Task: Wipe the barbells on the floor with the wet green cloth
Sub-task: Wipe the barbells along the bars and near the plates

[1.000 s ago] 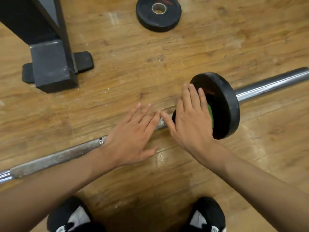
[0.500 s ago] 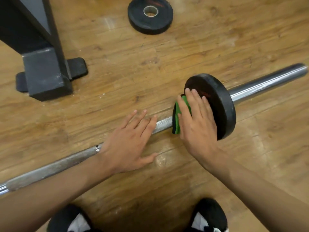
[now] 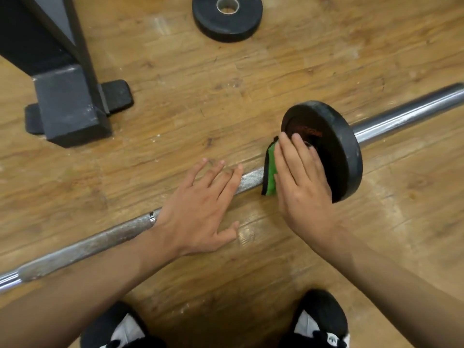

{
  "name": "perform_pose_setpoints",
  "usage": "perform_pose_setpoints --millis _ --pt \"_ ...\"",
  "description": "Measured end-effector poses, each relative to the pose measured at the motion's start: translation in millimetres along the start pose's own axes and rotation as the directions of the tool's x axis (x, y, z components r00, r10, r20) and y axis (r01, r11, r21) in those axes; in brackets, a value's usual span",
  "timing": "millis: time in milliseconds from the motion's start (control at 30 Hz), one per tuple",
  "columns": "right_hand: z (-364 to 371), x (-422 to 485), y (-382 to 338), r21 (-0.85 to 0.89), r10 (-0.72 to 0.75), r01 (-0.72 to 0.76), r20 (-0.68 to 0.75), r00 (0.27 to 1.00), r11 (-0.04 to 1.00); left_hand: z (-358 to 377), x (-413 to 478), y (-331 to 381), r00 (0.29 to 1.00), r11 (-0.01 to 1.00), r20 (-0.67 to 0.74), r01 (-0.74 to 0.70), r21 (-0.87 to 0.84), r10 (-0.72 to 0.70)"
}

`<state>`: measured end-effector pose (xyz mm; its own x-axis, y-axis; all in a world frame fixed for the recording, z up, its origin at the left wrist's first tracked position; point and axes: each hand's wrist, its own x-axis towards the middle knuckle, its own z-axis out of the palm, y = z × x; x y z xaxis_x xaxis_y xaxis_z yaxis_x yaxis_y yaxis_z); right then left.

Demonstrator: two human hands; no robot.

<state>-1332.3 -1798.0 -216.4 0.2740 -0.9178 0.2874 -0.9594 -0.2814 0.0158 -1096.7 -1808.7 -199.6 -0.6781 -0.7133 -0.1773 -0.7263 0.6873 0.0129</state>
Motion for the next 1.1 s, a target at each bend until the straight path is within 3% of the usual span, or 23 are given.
perform_pose_setpoints --millis 167,233,400,600,733,867,1033,1100 --pt "-4 50 -6 0.047 0.089 -0.097 0.143 0.986 0.994 2 2 -4 0.999 0.999 0.013 -0.047 0.025 0.047" --pt "-2 70 -6 -0.014 0.089 -0.088 0.186 0.978 0.996 4 3 -8 0.998 0.998 0.037 -0.055 0.025 0.054" --pt "6 42 5 0.123 0.017 -0.015 -0.013 1.000 0.992 4 9 -22 0.999 1.000 0.034 -0.010 -0.008 0.010" --pt "2 64 -5 0.126 0.095 -0.099 0.035 0.995 0.987 -2 21 -35 0.997 0.994 0.063 0.044 -0.104 -0.038" --pt "8 92 -9 -0.027 0.070 -0.068 0.082 0.994 0.997 -3 28 -48 0.998 0.995 0.053 0.041 -0.087 -0.036" --pt "24 61 3 0.017 -0.021 0.021 -0.041 0.999 1.000 -4 33 -59 0.999 0.995 0.030 0.048 -0.083 -0.045" --pt "22 97 -14 0.118 0.114 -0.112 -0.007 0.993 0.987 -5 41 -70 0.996 0.992 0.035 0.084 -0.089 -0.081" --pt "22 117 -11 0.089 0.087 -0.088 0.015 0.996 0.992 -6 43 -74 0.995 0.992 0.032 0.095 -0.087 -0.093"
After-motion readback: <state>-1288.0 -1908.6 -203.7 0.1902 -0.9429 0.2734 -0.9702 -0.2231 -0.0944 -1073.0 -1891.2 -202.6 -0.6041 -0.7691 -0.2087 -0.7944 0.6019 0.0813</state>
